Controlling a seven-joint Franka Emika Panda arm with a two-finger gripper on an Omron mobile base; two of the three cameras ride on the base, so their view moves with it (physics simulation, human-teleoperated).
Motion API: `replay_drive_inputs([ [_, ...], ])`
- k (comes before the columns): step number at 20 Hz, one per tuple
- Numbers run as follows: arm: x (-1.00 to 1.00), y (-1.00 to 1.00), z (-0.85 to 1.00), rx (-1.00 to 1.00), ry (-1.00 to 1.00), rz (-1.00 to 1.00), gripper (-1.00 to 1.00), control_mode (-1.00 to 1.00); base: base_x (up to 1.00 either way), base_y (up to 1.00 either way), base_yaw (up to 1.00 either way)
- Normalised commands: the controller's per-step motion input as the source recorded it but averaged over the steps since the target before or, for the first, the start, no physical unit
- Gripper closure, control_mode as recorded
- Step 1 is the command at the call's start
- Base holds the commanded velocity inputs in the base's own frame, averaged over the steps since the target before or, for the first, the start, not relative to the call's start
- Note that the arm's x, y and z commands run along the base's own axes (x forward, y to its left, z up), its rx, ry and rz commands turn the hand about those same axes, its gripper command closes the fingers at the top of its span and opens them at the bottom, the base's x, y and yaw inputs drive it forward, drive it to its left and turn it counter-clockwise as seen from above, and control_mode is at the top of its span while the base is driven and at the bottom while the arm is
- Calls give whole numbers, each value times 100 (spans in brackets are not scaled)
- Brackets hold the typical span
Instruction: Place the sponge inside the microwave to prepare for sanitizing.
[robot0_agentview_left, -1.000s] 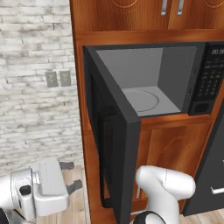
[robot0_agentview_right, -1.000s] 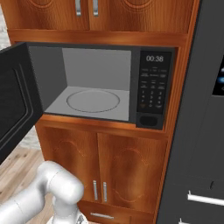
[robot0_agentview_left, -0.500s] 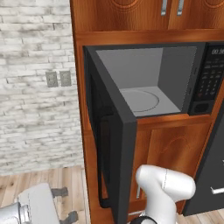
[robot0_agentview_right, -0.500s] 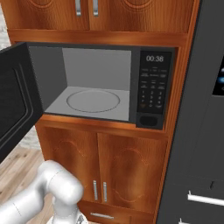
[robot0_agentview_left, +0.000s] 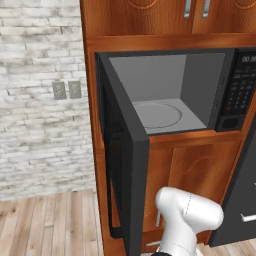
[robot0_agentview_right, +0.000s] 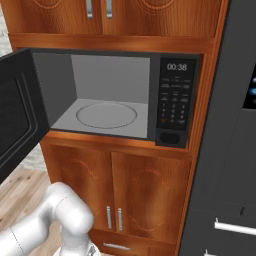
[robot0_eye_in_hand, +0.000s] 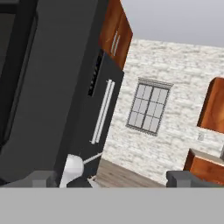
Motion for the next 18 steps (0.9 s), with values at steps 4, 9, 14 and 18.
replay_drive_inputs([
  [4, -72, -54, 3, 21, 2, 20, -100, -100, 0, 0, 0],
  [9, -7, -75, 4, 34, 9, 33, -100, -100, 0, 0, 0],
  [14, 0, -84, 22, 38, 30, 27, -100, -100, 0, 0, 0],
  [18, 13, -83, 19, 40, 42, 24, -100, -100, 0, 0, 0],
])
